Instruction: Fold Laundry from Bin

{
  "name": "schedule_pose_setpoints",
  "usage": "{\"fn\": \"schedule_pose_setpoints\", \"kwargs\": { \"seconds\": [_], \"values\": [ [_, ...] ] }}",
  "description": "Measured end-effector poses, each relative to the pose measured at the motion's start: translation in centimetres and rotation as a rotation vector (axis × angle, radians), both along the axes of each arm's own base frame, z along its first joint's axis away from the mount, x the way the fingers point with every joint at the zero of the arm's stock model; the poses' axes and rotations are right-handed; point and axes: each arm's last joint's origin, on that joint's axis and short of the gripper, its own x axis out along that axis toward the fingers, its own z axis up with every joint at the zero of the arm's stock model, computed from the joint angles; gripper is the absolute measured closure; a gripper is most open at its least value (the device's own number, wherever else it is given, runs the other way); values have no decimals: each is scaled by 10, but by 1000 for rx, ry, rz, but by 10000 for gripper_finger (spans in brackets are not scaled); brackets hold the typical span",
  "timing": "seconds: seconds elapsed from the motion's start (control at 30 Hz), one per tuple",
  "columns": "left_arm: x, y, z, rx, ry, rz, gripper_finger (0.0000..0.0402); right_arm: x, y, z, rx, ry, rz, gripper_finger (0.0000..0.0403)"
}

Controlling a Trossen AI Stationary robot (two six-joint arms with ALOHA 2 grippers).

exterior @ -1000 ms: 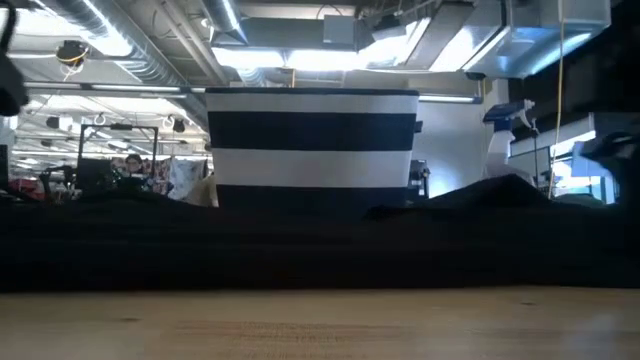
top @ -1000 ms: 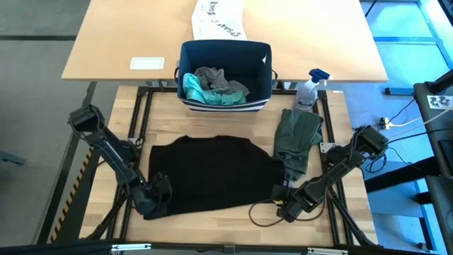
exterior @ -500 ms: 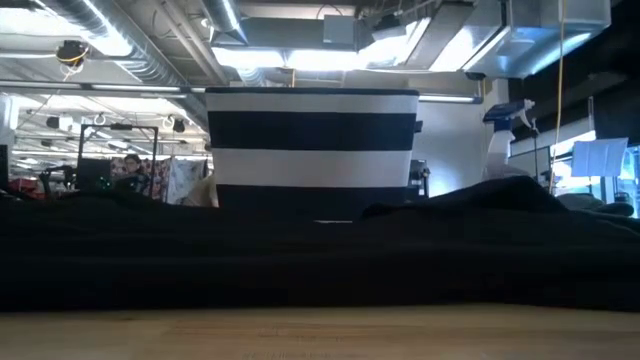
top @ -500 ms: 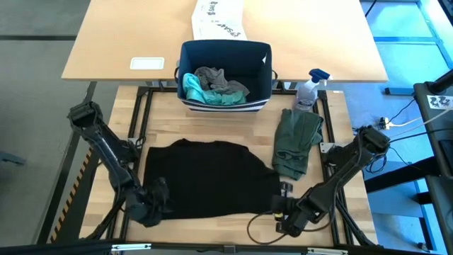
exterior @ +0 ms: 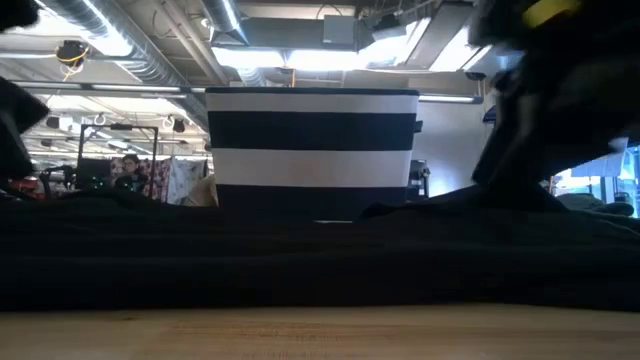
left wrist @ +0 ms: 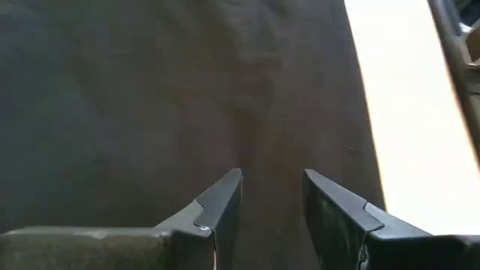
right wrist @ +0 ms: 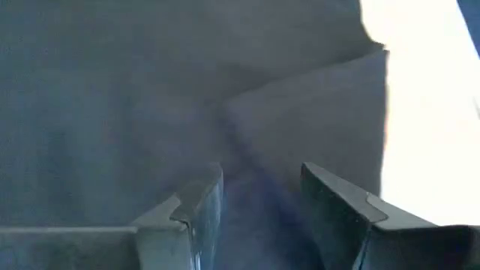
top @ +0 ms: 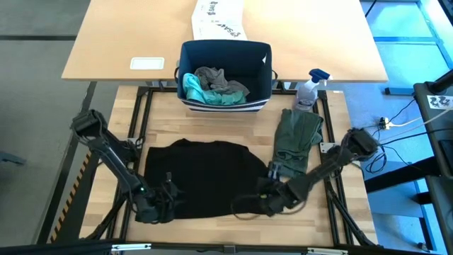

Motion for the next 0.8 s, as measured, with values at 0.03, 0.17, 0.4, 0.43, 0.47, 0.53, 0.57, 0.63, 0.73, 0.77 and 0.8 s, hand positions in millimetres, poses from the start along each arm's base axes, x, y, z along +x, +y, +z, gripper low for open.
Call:
{"fn": "schedule_pose_setpoints", "kwargs": {
  "seconds": [0.03,0.17,0.4,0.43,0.47,0.53,0.57,0.63,0.73,0.77,0.8],
  "values": [
    [3,0,-3,4,0,7,266,3,-6,-1,-27,-6,-18,224],
    [11,1,-18,45,21,22,266,14,-29,-1,-124,12,-37,224],
    [7,-4,-34,32,108,-13,266,15,-44,-1,-215,94,-16,224],
    [6,-5,-35,40,99,-6,266,15,-49,0,-272,82,-48,224],
    [6,-5,-35,49,89,1,266,14,-54,1,-326,64,-91,224],
    [6,-4,-35,62,74,11,266,12,-70,3,-421,48,-193,224],
    [6,-4,-35,65,72,12,266,10,-78,5,-451,48,-241,224],
    [6,-4,-35,65,74,12,266,7,-93,6,-464,59,-334,224],
    [6,-4,-35,55,79,12,266,6,-101,6,-365,117,-400,224],
    [6,-4,-35,54,80,11,266,6,-99,8,-321,143,-387,224],
    [6,-4,-35,53,81,12,266,7,-93,12,-280,156,-357,224]
  ]
}}
